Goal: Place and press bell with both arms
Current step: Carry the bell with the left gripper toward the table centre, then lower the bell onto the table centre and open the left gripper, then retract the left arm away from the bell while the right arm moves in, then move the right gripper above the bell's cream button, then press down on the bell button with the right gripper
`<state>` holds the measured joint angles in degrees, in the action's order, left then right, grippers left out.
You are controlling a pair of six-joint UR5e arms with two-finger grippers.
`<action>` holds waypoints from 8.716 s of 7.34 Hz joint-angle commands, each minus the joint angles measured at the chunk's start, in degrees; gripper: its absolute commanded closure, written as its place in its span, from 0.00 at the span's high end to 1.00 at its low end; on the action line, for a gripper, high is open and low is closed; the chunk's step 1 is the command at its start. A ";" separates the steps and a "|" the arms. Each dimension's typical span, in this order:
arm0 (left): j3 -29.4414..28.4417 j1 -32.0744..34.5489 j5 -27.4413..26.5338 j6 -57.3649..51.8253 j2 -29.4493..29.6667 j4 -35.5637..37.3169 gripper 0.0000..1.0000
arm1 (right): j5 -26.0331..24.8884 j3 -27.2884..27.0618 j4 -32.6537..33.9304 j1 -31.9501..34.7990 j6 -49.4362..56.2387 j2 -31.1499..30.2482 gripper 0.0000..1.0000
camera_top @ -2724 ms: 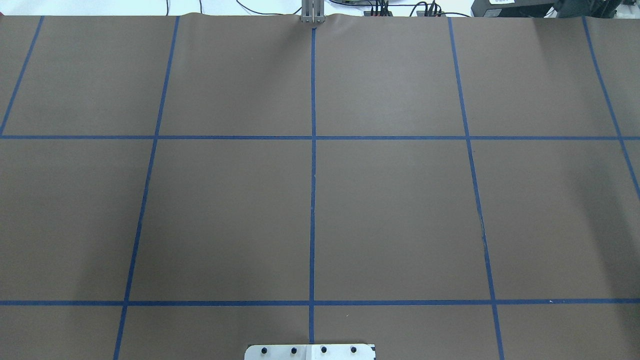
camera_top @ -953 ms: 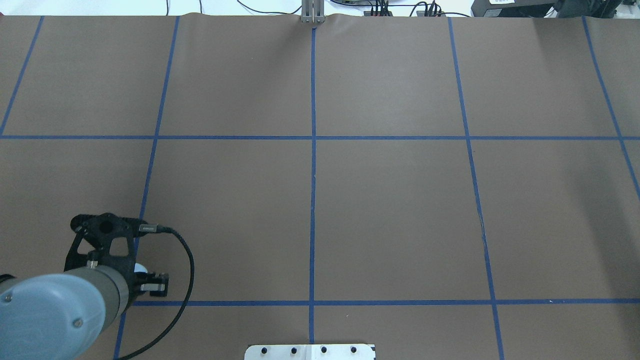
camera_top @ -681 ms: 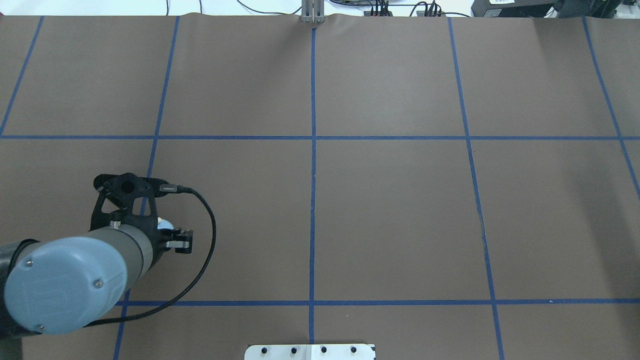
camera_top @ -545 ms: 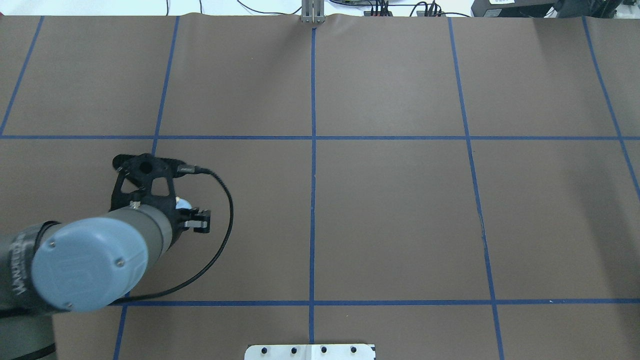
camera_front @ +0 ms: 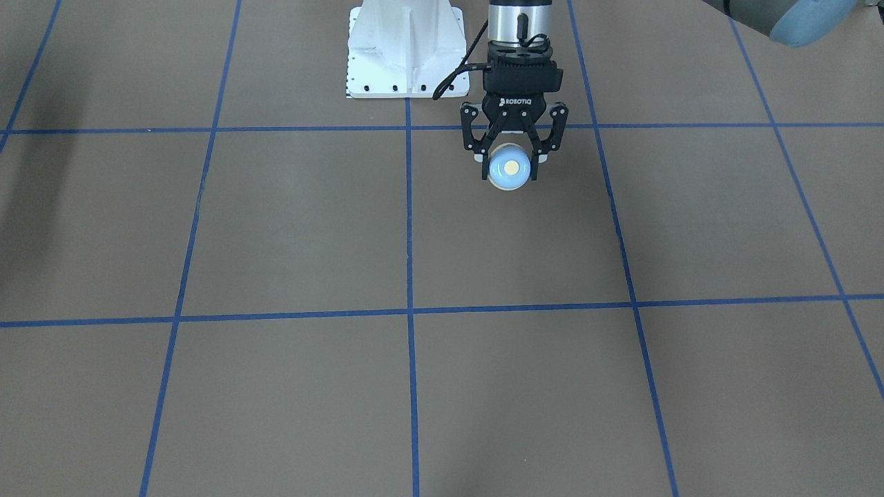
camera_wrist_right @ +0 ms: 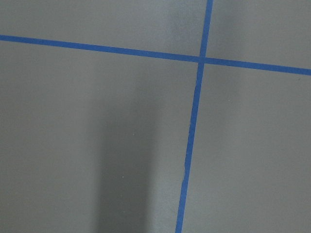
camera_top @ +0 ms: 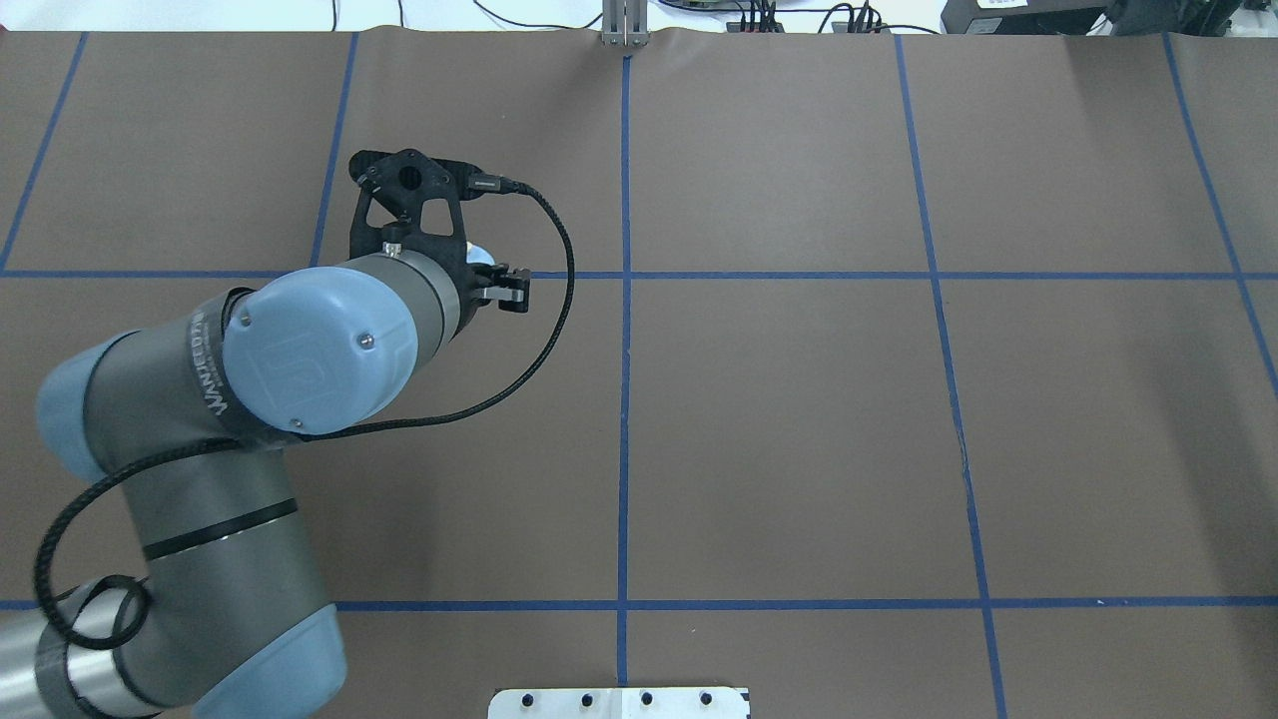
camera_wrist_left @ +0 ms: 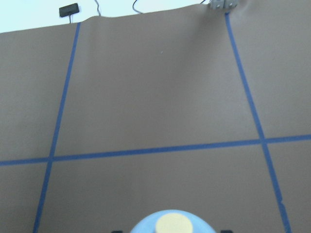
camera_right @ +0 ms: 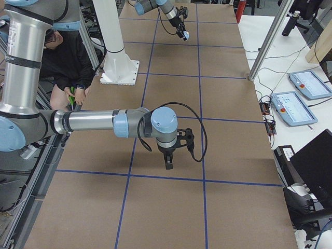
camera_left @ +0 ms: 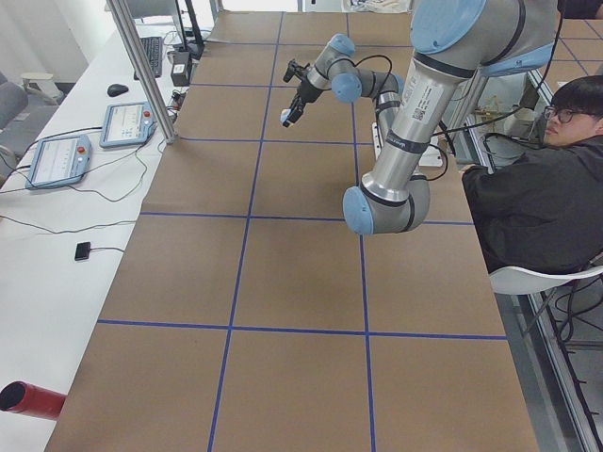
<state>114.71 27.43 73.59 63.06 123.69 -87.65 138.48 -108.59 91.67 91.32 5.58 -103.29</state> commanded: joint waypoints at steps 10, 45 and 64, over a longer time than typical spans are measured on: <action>-46.71 -8.18 -24.12 -6.46 15.05 -44.87 0.00 | -0.14 -1.01 0.26 0.00 -0.74 0.02 1.00; -25.94 55.54 45.05 -66.05 -35.18 -23.97 1.00 | -20.88 36.76 -6.16 -51.49 -73.50 68.28 0.00; -26.29 55.98 45.33 -66.22 -35.45 -23.97 1.00 | -22.64 42.36 -3.45 -51.26 -72.03 75.00 0.99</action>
<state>88.42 83.41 118.92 -3.16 88.24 -111.62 115.24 -62.33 85.47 38.88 -66.77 -27.78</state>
